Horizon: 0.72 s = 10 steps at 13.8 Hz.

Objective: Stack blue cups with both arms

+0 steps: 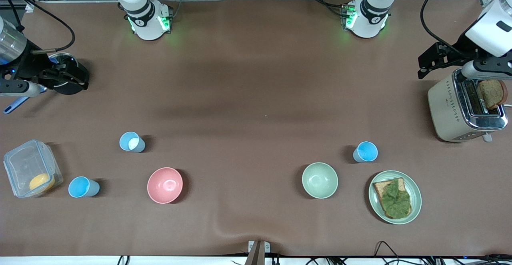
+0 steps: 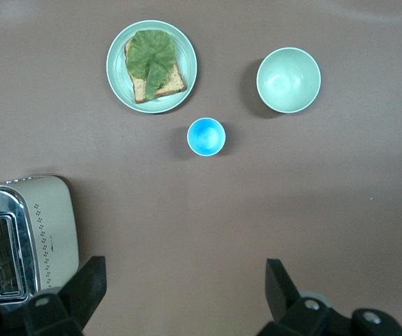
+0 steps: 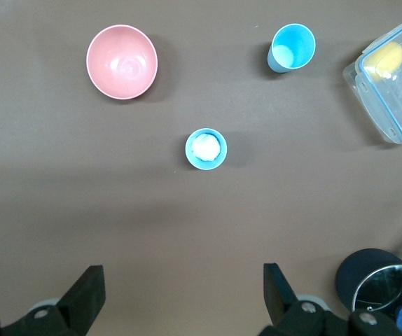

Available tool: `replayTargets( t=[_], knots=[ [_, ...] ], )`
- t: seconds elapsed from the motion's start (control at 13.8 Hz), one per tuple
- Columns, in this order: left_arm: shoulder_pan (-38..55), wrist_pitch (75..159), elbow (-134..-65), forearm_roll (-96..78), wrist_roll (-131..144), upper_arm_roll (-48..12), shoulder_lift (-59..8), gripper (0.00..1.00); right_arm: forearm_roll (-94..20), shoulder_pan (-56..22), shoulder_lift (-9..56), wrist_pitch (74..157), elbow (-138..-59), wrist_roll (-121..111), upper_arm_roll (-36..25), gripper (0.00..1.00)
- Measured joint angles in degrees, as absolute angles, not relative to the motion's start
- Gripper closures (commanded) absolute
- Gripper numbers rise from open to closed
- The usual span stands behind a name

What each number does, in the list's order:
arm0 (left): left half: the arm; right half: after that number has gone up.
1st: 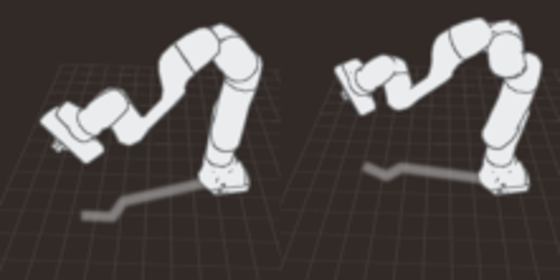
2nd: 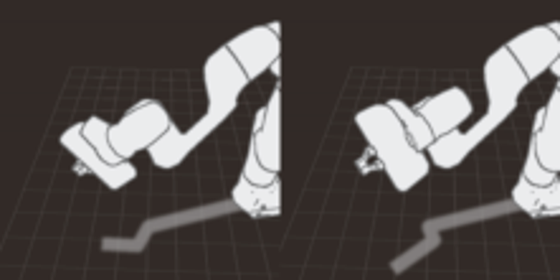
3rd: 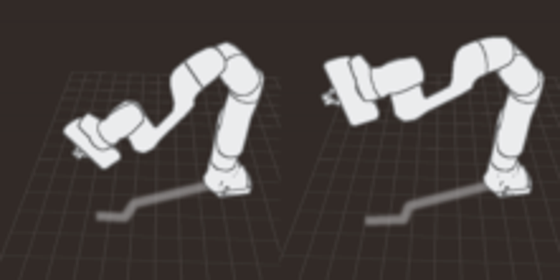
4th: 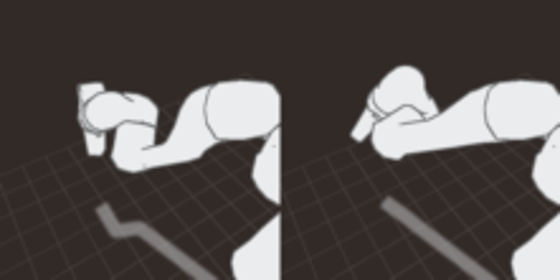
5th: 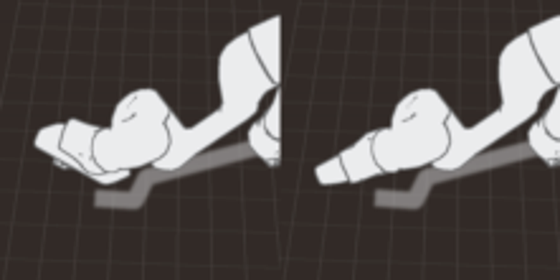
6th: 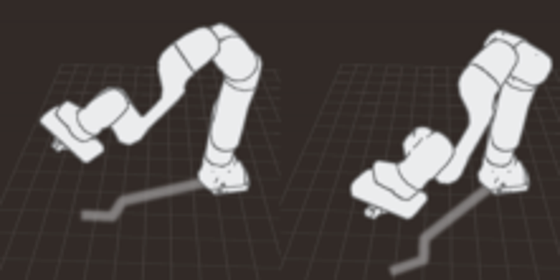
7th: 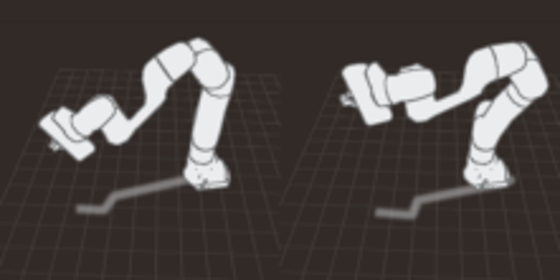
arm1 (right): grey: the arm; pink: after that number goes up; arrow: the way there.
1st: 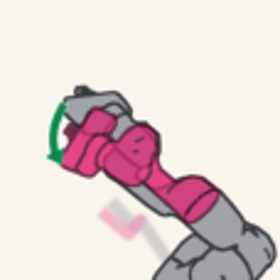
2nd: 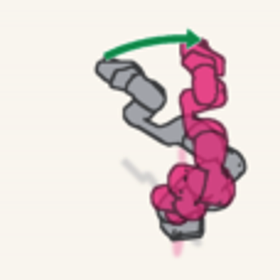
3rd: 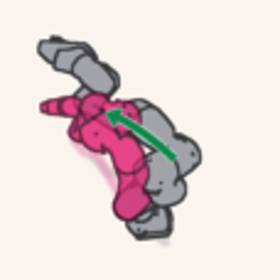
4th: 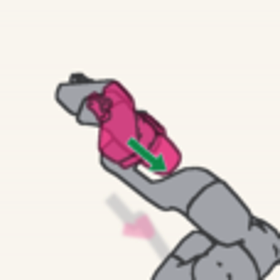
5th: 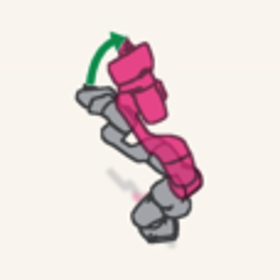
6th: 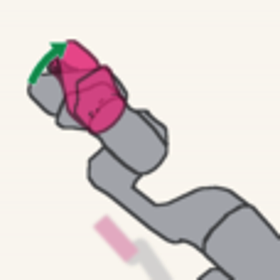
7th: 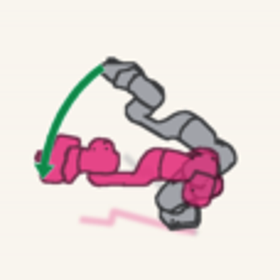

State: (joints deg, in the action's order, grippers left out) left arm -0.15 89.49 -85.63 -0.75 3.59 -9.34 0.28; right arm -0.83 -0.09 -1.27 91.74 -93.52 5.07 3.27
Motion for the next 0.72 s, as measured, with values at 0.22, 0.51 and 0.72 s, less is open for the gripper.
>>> replayTargets(
  t=[0.22, 0.51, 0.72],
  knots=[
    [-0.17, 89.49, -85.40, -0.75, 3.26, -9.13, 0.28, 0.00, -0.83, -0.09, -1.27, 91.74, -93.52, 5.07, 3.27, 0.00],
    [-0.14, 89.49, -85.29, -0.75, 3.26, -9.11, 0.26, 0.00, -0.83, -0.09, -1.27, 91.74, -93.52, 5.07, 3.34, 0.00],
    [-0.18, 89.49, -85.30, -0.76, 3.26, -9.08, -0.20, 0.00, -0.83, -0.09, -1.27, 91.74, -93.52, 5.07, 3.42, 0.00]
  ],
)
